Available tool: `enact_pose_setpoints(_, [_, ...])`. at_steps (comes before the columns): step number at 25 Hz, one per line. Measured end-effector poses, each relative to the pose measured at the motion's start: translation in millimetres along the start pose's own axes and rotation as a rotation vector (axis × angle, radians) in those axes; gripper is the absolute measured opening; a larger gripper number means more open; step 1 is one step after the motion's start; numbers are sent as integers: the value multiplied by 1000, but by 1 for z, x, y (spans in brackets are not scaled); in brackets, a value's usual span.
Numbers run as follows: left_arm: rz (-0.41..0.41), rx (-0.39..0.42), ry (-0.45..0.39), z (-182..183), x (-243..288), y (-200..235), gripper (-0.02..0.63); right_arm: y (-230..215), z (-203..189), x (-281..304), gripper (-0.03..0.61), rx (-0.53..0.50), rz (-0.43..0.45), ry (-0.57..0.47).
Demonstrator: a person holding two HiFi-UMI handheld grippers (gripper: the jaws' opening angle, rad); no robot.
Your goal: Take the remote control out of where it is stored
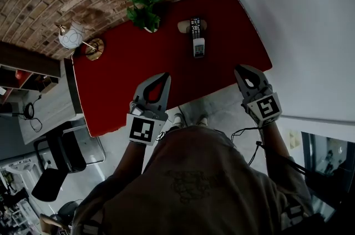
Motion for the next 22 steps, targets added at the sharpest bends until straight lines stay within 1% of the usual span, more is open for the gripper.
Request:
enact_pose_setpoints(4, [8,6,-12,4,-1,-1,11,-14,-14,30,33,-42,43,57])
enact_pose_setpoints(6, [18,-3,-22,7,-1,-2,10,-19,-19,46,70,-61,72,107])
enact_pose_setpoints(9, [23,-5,-23,8,0,-1,11,-25,-27,72,114,-42,110,139])
enact_pose_setpoints(11, [27,-4,-20,8,1,0,11,-27,-34,86,137,-56,135,173])
enact_pose_setpoints(12, [24,7,-14,8,0,1,11,-28,-38,93,148,-67,148,191])
enact_pose_setpoints(14, [9,60,12,8,-1,2,11,-29,-43,105,168,-84,171,227])
enact_pose_setpoints(16, [13,59,19,9,-2,3,11,-30,-51,118,183,-90,194,266])
enact_pose_setpoints(19, [-1,88,62,6,-2,2,11,-35,-69,137,202,-95,222,321])
enact_pose_setpoints(22, [-4,72,66,4,1,-1,10,-41,-84,155,210,-104,242,366])
Point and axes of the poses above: the fingertips, and each gripper's own axes: x forward along the fingers, y to its left, z out of its top, the point moved 6 cm from there along -x, backward along the fingers
